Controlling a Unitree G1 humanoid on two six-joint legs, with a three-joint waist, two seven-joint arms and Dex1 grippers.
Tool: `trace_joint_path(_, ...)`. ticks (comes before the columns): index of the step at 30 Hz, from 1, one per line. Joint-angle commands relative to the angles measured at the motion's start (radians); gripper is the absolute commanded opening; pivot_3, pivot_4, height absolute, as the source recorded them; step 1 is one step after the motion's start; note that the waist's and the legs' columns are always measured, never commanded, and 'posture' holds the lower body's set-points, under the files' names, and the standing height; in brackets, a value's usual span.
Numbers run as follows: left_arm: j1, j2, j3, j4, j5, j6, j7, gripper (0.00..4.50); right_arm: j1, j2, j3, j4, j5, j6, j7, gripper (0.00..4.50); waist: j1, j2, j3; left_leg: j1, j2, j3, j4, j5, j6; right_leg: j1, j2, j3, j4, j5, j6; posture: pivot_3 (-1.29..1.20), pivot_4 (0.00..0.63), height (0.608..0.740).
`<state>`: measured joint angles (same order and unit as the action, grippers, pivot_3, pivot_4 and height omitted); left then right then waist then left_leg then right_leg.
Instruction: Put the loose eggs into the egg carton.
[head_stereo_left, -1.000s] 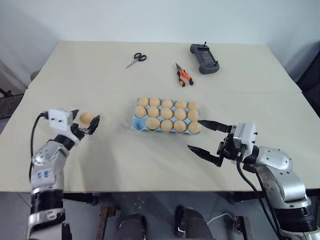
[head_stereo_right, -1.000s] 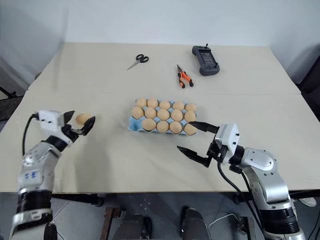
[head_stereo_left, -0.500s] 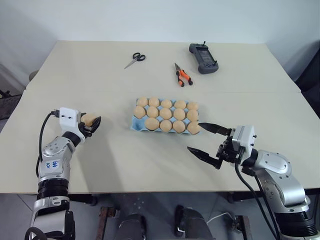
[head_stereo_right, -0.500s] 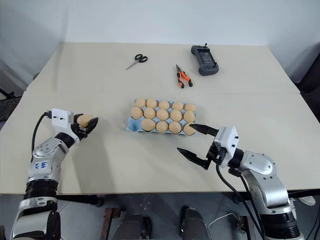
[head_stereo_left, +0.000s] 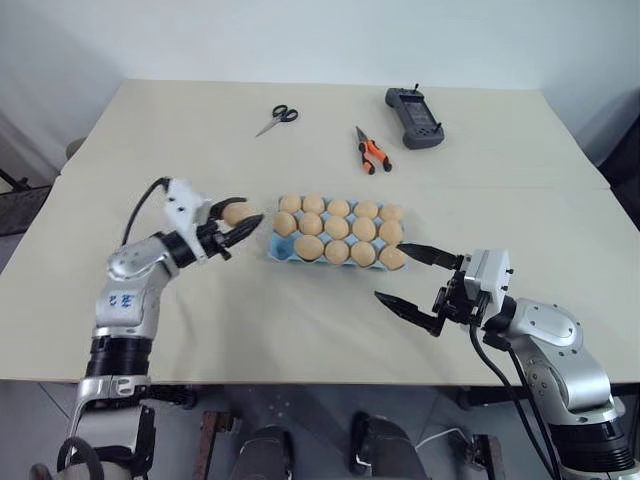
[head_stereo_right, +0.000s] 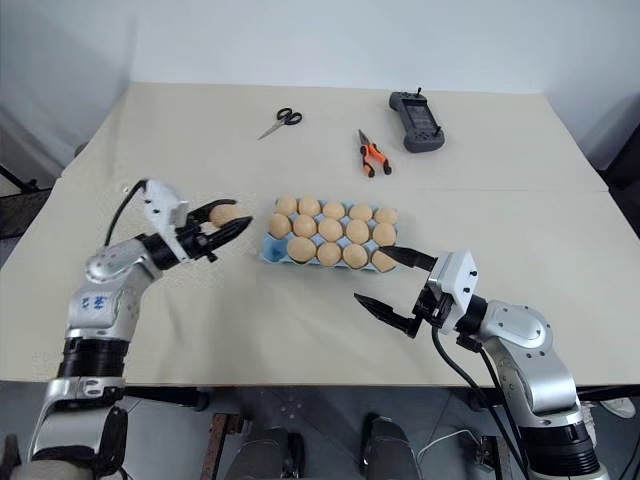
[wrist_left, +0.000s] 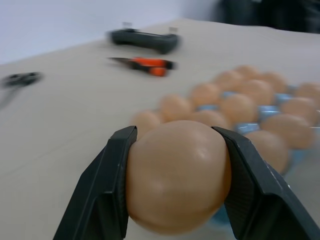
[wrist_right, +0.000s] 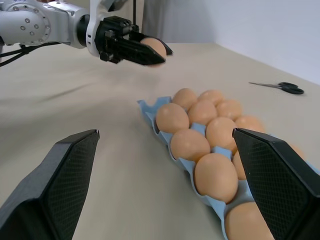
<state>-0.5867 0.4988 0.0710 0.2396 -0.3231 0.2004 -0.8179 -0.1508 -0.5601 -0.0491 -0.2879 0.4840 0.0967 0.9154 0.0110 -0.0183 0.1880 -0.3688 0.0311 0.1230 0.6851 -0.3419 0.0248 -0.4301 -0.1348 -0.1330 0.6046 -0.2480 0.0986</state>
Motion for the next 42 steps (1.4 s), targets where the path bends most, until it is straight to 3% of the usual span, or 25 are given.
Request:
trace_joint_path(1, -0.033, -0.015, -0.062, 0.032, 0.030, 0.003, -0.047, 2.05, -0.005, -0.002, -0.033, -0.033, 0.005, -0.008, -0.021, 4.50, -0.007, 0.000, 0.000, 0.000, 0.000, 0.000, 0.000, 0.000, 0.000, 0.000, 0.001, 0.000, 0.000, 0.000, 0.000, 0.00, 0.150, 0.740)
trace_joint_path(5, -0.064, -0.026, -0.076, 0.090, 0.045, -0.021, -0.063, 2.05, 0.012, -0.003, -0.033, -0.059, 0.008, -0.002, -0.037, 4.50, -0.012, 0.000, 0.000, 0.000, 0.000, 0.000, 0.000, 0.001, -0.001, 0.000, 0.003, 0.000, 0.000, 0.000, 0.000, 0.00, 0.150, 0.740)
trace_joint_path(6, -0.069, -0.029, -0.075, 0.103, 0.048, -0.030, -0.063, 2.72, 0.015, -0.003, -0.032, -0.064, 0.009, -0.001, -0.041, 4.50, -0.012, 0.000, 0.000, 0.000, 0.000, 0.000, 0.000, 0.001, -0.001, 0.000, 0.003, 0.000, 0.000, 0.000, 0.000, 0.00, 0.150, 0.740)
trace_joint_path(12, -0.081, -0.042, -0.059, 0.145, 0.069, -0.095, -0.036, 4.48, 0.031, -0.004, -0.032, -0.090, 0.015, 0.015, -0.053, 4.50, -0.010, 0.000, 0.000, -0.001, 0.001, 0.000, 0.000, 0.001, 0.000, 0.000, 0.001, 0.001, 0.000, 0.000, 0.000, 0.00, 0.150, 0.740)
trace_joint_path(17, -0.041, 0.000, -0.020, 0.064, 0.017, -0.084, -0.094, 4.48, 0.031, -0.008, -0.035, -0.089, 0.020, 0.019, -0.050, 4.50, -0.012, 0.000, 0.000, -0.001, 0.001, -0.001, 0.000, 0.001, 0.000, 0.000, 0.001, 0.000, 0.000, 0.000, 0.000, 0.00, 0.150, 0.740)
trace_joint_path(23, 0.128, 0.161, 0.044, -0.078, -0.042, -0.077, -0.248, 4.48, 0.047, -0.041, -0.064, -0.066, 0.031, 0.021, -0.016, 4.50, -0.016, 0.000, 0.000, 0.000, 0.002, 0.000, 0.000, 0.001, 0.000, -0.001, 0.001, 0.001, 0.000, 0.000, 0.000, 0.00, 0.150, 0.740)
trace_joint_path(28, 0.254, 0.260, 0.101, -0.089, -0.046, -0.110, -0.295, 4.48, 0.060, -0.066, -0.092, -0.049, 0.039, 0.023, 0.008, 4.50, -0.011, 0.000, 0.000, 0.000, 0.002, -0.001, 0.000, 0.000, 0.000, 0.000, 0.000, 0.001, -0.001, 0.000, -0.001, 0.00, 0.150, 0.740)
trace_joint_path(42, 0.419, 0.254, 0.166, -0.217, -0.053, -0.111, -0.197, 4.48, 0.025, -0.052, -0.073, 0.032, 0.009, 0.017, 0.030, 4.50, -0.014, 0.000, 0.000, 0.000, 0.001, -0.002, 0.000, 0.000, 0.000, -0.001, -0.002, 0.000, 0.000, 0.000, -0.001, 0.00, 0.150, 0.740)
